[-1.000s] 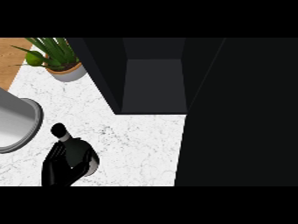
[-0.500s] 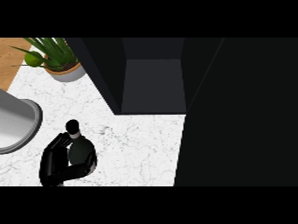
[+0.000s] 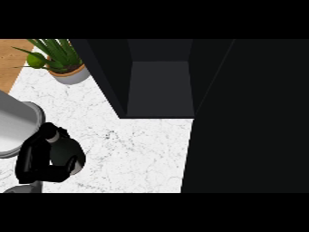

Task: Pick up the wine, place it into the cabinet and close the cabinet

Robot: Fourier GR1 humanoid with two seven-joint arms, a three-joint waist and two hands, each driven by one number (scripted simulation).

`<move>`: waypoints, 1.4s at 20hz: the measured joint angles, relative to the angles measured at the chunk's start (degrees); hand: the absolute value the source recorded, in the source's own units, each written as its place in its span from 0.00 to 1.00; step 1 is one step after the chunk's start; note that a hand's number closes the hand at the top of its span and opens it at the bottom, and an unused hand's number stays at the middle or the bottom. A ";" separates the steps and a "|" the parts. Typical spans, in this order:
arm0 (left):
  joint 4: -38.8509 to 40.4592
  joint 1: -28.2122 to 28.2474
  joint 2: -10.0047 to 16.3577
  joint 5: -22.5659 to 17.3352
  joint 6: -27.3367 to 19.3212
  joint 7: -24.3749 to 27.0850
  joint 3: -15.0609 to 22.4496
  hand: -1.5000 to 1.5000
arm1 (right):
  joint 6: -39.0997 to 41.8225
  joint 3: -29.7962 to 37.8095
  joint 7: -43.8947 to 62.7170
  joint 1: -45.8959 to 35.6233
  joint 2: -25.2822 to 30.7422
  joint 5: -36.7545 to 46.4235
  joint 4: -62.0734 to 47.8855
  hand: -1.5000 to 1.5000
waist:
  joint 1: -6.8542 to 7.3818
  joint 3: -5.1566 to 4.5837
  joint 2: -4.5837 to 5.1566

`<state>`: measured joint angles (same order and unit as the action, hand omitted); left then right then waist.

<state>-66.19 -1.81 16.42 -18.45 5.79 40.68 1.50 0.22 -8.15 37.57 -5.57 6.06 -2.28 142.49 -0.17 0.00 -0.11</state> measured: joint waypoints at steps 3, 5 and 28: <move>-3.83 -0.42 -0.32 -1.88 1.62 -2.95 -0.01 1.00 | 0.35 0.32 0.17 0.14 0.09 -0.11 0.09 0.00 | 0.04 0.02 -0.02; -9.30 1.19 -0.65 -2.89 1.67 -6.10 0.79 1.00 | 0.34 0.09 0.13 0.19 -0.12 -0.08 0.04 0.00 | 0.21 0.03 -0.08; -37.52 -9.16 -12.14 3.96 -14.59 -40.38 14.08 1.00 | 0.74 0.59 0.60 -0.03 -1.09 -0.10 0.04 0.00 | -0.20 0.02 0.02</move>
<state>-103.71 -10.97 4.29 -14.50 -8.81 0.30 15.58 0.97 -7.56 38.18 -5.60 4.96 -2.38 142.53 -0.37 0.02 -0.09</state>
